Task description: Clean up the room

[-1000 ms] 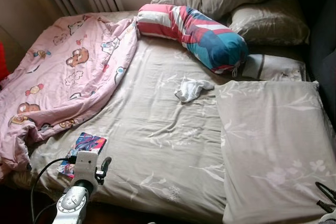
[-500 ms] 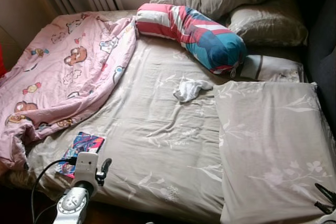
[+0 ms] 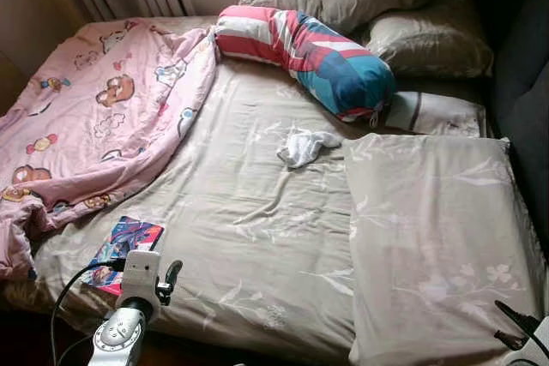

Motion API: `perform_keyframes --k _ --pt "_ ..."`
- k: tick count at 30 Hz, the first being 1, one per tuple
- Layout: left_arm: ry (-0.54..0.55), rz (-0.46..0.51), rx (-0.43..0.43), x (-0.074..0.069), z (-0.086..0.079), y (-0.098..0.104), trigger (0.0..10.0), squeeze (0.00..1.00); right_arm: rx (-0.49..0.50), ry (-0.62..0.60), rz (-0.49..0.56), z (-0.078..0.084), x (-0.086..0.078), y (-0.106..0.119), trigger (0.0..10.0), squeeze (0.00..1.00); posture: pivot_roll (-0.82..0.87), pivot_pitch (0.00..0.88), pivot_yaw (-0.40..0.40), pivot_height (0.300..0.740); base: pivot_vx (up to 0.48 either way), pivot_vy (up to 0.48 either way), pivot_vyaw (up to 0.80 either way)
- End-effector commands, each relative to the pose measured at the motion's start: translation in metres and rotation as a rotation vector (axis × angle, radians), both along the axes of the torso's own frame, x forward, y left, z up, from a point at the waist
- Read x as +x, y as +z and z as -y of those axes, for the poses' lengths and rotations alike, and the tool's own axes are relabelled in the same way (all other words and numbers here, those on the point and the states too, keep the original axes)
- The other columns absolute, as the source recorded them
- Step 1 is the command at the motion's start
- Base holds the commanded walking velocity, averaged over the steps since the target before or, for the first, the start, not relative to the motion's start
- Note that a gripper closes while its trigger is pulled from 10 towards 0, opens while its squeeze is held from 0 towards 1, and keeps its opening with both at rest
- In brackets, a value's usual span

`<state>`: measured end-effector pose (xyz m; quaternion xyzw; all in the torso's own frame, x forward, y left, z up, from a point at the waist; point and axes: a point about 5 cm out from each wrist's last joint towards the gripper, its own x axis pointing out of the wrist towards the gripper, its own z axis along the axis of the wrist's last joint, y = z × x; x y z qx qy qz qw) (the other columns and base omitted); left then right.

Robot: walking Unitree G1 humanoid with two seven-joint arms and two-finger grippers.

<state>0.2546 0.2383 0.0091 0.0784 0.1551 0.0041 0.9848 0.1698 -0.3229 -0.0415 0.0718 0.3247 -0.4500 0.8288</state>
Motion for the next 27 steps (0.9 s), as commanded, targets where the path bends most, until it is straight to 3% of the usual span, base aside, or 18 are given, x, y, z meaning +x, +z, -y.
perform_keyframes --k 1,2,11,17,18,20,21,27 --pt "0.015 -0.034 0.009 -0.009 -0.003 -0.008 10.0 0.00 0.103 -0.007 -0.111 -0.021 -0.024 -0.024 10.0 0.71 -0.12 0.168 0.101 0.733 0.000 0.000 0.00" --pt "0.015 -0.034 0.009 -0.009 -0.003 -0.008 10.0 0.00 0.094 -0.004 -0.109 -0.020 -0.023 -0.023 10.0 1.00 -0.12 0.168 0.101 0.733 0.000 0.000 0.00" --pt "0.016 -0.033 0.005 -0.009 -0.002 -0.009 10.0 0.00 0.001 0.070 -0.042 -0.016 -0.008 -0.012 10.0 1.00 -0.13 0.169 0.099 0.733 0.000 0.000 0.00" --pt "0.029 -0.037 0.000 -0.009 -0.002 -0.010 10.0 0.00 -0.190 0.251 0.111 -0.020 0.017 0.010 10.0 1.00 -0.13 0.154 0.092 0.733 0.000 0.000 0.00" --pt "0.039 -0.034 -0.004 -0.009 -0.002 -0.010 10.0 0.00 -0.248 0.332 0.176 -0.026 0.028 0.019 10.0 0.95 -0.13 0.151 0.089 0.733 0.000 0.000 0.00" --pt "0.044 -0.033 -0.007 -0.008 -0.002 -0.010 10.0 0.00 -0.266 0.365 0.205 -0.029 0.032 0.022 10.0 0.95 -0.13 0.151 0.089 0.733 0.000 0.000 0.00" --pt "0.045 -0.034 -0.007 -0.008 -0.002 -0.010 10.0 0.00 -0.264 0.403 0.251 -0.036 0.038 0.026 10.0 0.03 -0.14 0.141 0.087 0.733 0.000 0.000 0.00" --pt "0.135 -0.072 -0.060 -0.008 -0.002 -0.019 10.0 0.00 -0.146 0.507 0.277 -0.062 0.040 0.014 10.0 0.00 -0.15 0.092 0.080 0.733 0.000 0.000 0.00"
